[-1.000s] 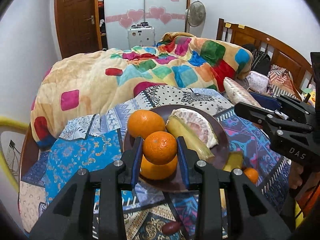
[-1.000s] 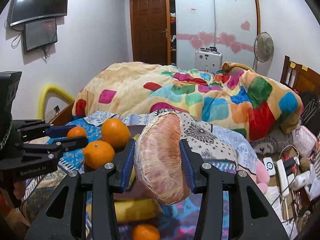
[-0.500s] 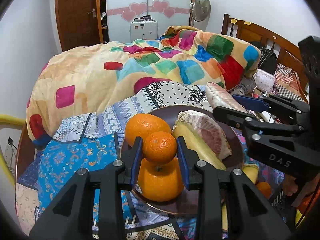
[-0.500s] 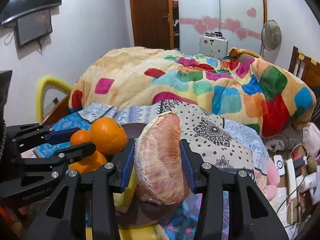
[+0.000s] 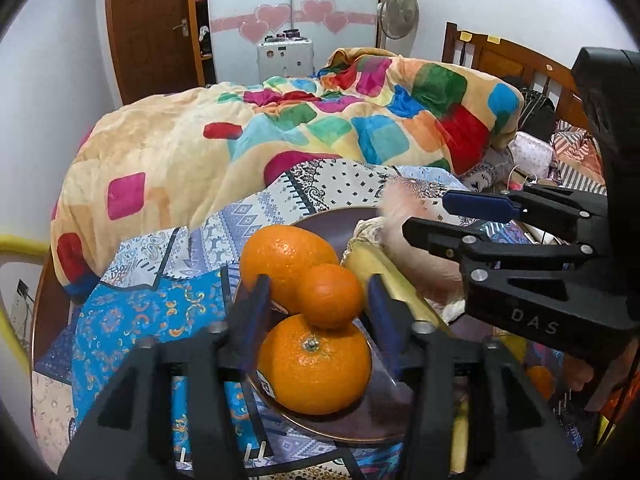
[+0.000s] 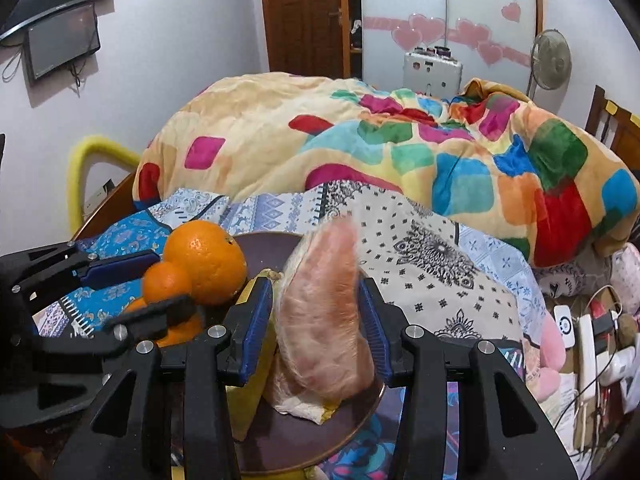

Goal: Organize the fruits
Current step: 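Set the mandarin on the plate with the left tool while the right tool places the pomelo segment there, then grasp the yellow cylindrical fruit with the left tool while the right tool grasps another mandarin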

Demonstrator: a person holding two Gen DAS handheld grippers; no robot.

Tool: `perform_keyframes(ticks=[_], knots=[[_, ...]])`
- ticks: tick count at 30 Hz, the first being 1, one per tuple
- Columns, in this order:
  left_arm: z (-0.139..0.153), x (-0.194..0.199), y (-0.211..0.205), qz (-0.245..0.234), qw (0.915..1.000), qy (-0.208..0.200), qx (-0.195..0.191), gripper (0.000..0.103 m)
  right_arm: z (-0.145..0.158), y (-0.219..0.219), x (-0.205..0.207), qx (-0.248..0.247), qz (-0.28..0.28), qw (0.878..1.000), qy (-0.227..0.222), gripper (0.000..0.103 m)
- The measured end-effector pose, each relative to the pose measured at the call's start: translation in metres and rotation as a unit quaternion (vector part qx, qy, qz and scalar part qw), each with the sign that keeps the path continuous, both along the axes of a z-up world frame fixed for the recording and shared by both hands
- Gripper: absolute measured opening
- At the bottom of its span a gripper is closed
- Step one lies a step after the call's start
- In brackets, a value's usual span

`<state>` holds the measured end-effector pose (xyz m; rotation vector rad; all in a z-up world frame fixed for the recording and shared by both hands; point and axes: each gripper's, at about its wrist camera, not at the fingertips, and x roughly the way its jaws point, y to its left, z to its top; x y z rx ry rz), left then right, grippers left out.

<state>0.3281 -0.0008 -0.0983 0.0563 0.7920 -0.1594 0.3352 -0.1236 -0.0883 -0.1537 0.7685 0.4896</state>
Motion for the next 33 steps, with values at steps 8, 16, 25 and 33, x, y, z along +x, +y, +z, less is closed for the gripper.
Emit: perform_keyframes(ticks=[8, 16, 25, 33], knots=[[0.009, -0.011, 0.003, 0.007, 0.9999, -0.008, -0.005, 0.055, 0.020, -0.012, -0.016, 0.017, -0.001, 1.000, -0.020, 0.041], [0.024, -0.042, 0.003, 0.006, 0.9998, -0.020, 0.002, 0.055, 0.032, -0.031, -0.052, 0.016, 0.005, 0.999, -0.035, 0.042], [0.029, -0.083, -0.007, -0.006, 0.9999, -0.015, -0.003, 0.055, 0.030, -0.047, -0.097, 0.010, 0.016, 0.999, -0.044, 0.042], [0.010, -0.102, -0.020, -0.020, 0.9996, 0.013, -0.016, 0.058, 0.011, -0.056, -0.122, 0.006, 0.019, 0.999, -0.033, 0.045]])
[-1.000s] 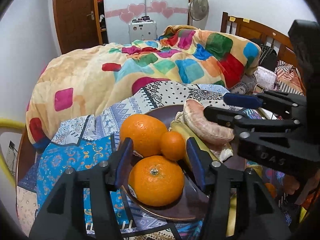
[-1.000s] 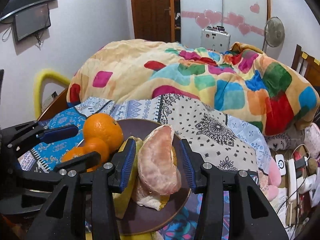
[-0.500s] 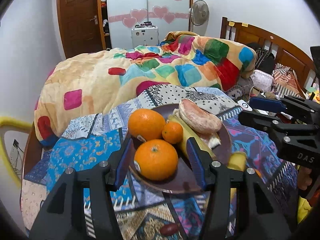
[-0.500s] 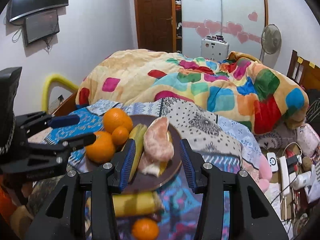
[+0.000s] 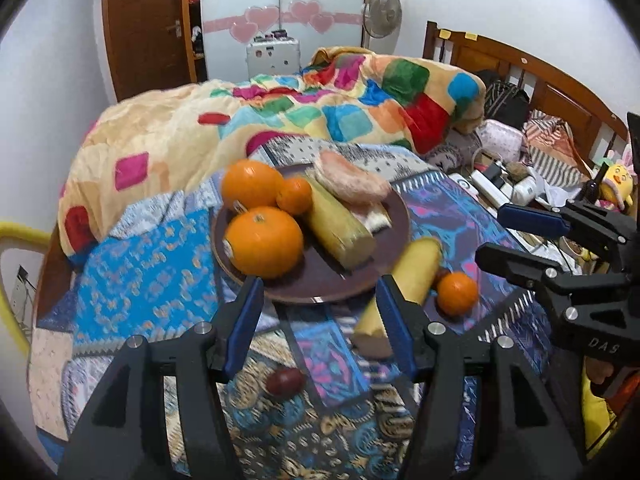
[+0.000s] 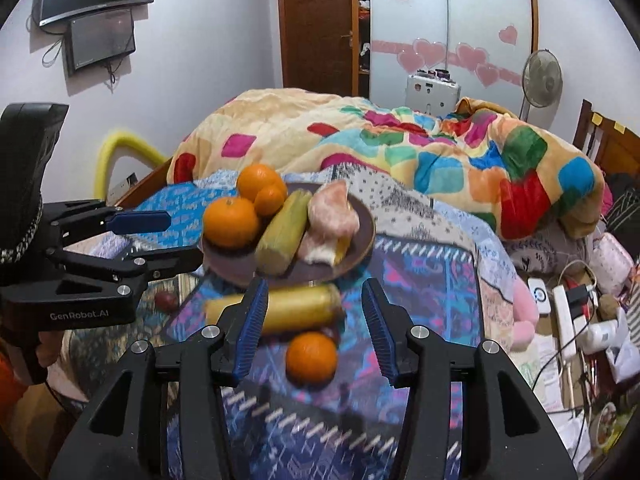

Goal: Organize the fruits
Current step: 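Grasp the yellow cylindrical fruit with the left tool while the right tool grasps another mandarin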

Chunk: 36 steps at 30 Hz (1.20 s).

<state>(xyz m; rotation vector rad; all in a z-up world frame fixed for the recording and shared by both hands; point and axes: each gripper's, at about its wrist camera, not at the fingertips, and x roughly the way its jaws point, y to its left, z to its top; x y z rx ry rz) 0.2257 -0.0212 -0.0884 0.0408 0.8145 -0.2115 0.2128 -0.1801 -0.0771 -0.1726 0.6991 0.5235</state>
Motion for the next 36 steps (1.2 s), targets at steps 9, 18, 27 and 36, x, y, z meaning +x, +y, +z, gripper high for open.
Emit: perform_keyframes(ticks=[9, 18, 27, 36], knots=[[-0.028, -0.003, -0.018, -0.032, 0.9989, 0.035, -0.001, 0.059, -0.034, -0.006, -0.009, -0.013, 0.004, 0.999, 0.034, 0.045], [-0.045, 0.010, -0.028, -0.046, 0.9964, 0.067, -0.021, 0.060, -0.055, -0.004, 0.001, -0.011, 0.006, 0.998, 0.065, 0.045], [-0.049, 0.011, -0.040, -0.063, 0.9962, 0.059, -0.006, 0.049, -0.056, -0.009, -0.007, -0.011, 0.007, 0.998, 0.055, 0.034], [-0.047, -0.023, -0.038, -0.050, 0.9971, 0.057, -0.002, 0.041, -0.049, -0.035, -0.021, -0.002, -0.017, 0.998, 0.053, 0.034]])
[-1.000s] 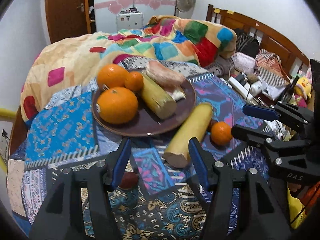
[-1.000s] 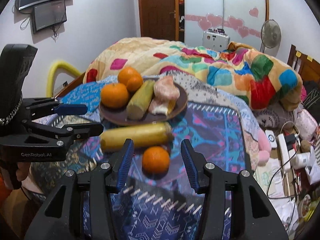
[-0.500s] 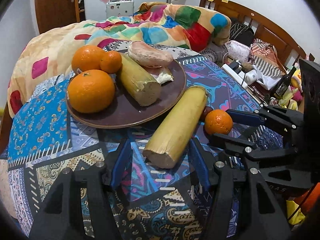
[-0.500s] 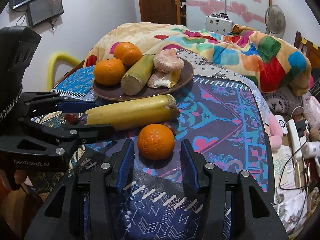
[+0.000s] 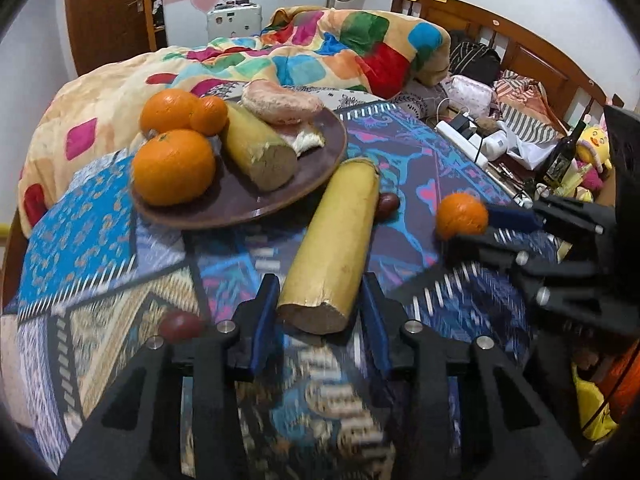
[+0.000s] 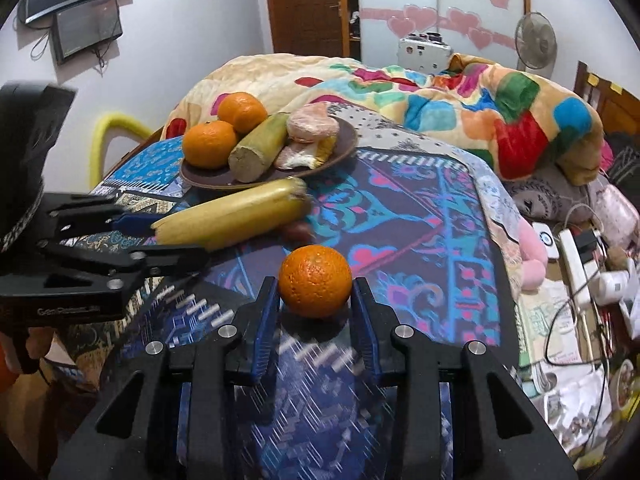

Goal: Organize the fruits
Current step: 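Grasp the yellow cylindrical fruit with the left tool while the right tool grasps another mandarin, then stand the yellow fruit upright on the plate with the left tool while the right tool sets the mandarin there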

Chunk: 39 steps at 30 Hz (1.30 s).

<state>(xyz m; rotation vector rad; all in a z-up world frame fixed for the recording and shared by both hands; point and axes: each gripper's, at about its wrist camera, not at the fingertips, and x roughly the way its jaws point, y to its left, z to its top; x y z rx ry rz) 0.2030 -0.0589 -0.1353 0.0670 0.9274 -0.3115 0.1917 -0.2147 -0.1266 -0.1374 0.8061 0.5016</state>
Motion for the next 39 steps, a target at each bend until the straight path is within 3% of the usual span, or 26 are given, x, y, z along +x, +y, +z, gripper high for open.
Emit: perform_keyframes(ticks=[4, 9, 15, 20, 22, 35, 39], knots=[[0.001, -0.027, 0.003, 0.016, 0.9997, -0.005, 0.020, 0.038, 0.006, -0.011, -0.013, 0.001, -0.009, 1.000, -0.007, 0.034], [0.002, -0.057, 0.008, 0.040, 0.9991, -0.002, 0.017, 0.037, 0.009, -0.024, -0.028, 0.002, -0.012, 1.000, -0.009, 0.034], [0.005, -0.069, 0.001, 0.033, 0.9987, 0.007, 0.037, 0.038, 0.006, -0.028, -0.030, 0.003, -0.009, 1.000, -0.005, 0.034], [0.012, -0.062, -0.005, 0.027, 0.9984, 0.001, 0.049, 0.057, 0.003, -0.026, -0.028, 0.008, -0.003, 1.000, -0.003, 0.034], [0.016, -0.057, -0.006, 0.023, 0.9986, -0.004, 0.046, 0.058, 0.001, -0.026, -0.027, 0.011, -0.001, 1.000, -0.002, 0.034], [0.004, 0.006, -0.015, -0.003, 0.9983, 0.034, 0.048, 0.058, 0.004, -0.021, -0.008, 0.006, 0.005, 1.000, -0.013, 0.034], [0.001, 0.013, -0.018, -0.012, 0.9983, 0.036, 0.046, 0.042, 0.003, -0.020, -0.001, 0.004, 0.006, 1.000, -0.014, 0.034]])
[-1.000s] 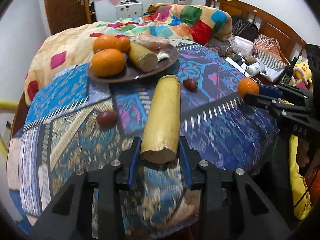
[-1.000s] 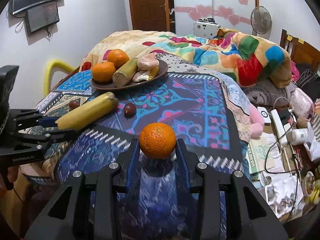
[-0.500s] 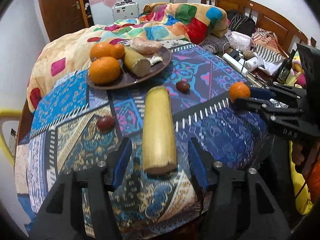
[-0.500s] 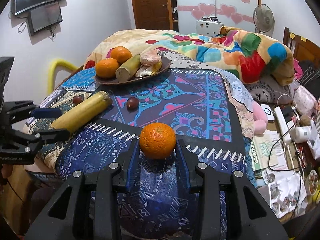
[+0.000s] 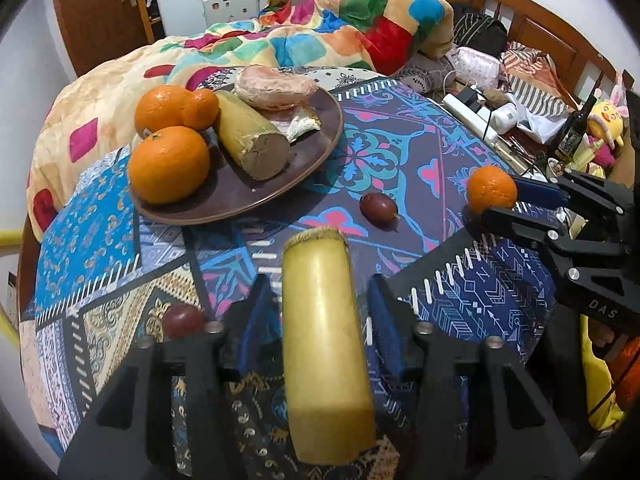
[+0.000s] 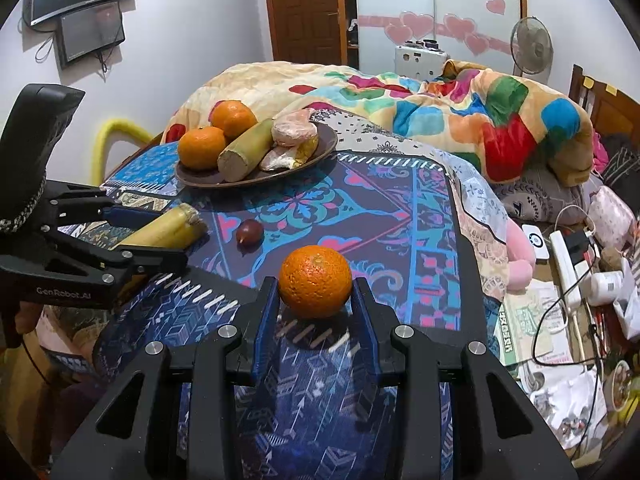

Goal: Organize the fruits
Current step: 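Stand the yellow fruit upright on the plate with the left tool while the right tool sets the mandarin there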

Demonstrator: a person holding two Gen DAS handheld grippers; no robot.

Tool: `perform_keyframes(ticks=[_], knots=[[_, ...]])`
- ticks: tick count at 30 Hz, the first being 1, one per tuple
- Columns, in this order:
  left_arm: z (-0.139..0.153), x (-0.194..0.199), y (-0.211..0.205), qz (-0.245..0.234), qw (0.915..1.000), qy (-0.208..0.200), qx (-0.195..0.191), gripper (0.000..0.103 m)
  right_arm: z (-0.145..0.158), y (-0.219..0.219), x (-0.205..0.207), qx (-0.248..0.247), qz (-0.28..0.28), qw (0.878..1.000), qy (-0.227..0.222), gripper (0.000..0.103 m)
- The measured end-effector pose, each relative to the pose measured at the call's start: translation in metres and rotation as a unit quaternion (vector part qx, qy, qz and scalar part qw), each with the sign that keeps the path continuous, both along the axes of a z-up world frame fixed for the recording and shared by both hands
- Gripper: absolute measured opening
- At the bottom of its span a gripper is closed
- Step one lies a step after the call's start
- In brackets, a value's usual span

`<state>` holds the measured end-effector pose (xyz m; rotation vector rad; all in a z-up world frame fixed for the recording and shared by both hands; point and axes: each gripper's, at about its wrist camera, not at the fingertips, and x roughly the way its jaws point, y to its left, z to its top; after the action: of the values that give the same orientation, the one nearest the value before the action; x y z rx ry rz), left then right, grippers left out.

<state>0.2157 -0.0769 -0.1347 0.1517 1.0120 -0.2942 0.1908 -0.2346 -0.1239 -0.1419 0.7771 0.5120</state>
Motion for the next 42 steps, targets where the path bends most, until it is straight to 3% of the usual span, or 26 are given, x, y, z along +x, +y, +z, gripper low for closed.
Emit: perform_keyframes(ticks=[1, 9, 23, 31, 42], knots=[[-0.001, 0.001, -0.001, 0.000, 1.0000, -0.001, 0.002, 0.037, 0.000, 0.001, 0.002, 0.001, 0.000, 1.000, 0.000, 0.034], [0.005, -0.003, 0.009, 0.009, 0.9998, -0.009, -0.013, 0.036, 0.003, 0.007, 0.004, -0.001, 0.003, 1.000, -0.004, 0.034], [0.062, -0.029, 0.045, 0.039, 0.9950, -0.082, -0.041, 0.033, 0.036, 0.018, 0.002, 0.020, 0.000, 0.999, -0.038, 0.034], [0.077, -0.012, 0.052, 0.042, 0.9929, -0.098, -0.053, 0.033, 0.053, 0.034, 0.011, 0.033, 0.005, 0.998, -0.060, 0.034], [0.082, 0.017, 0.054, 0.036, 0.9922, -0.104, -0.059, 0.033, 0.050, 0.053, 0.034, 0.030, 0.018, 0.997, -0.069, 0.034]])
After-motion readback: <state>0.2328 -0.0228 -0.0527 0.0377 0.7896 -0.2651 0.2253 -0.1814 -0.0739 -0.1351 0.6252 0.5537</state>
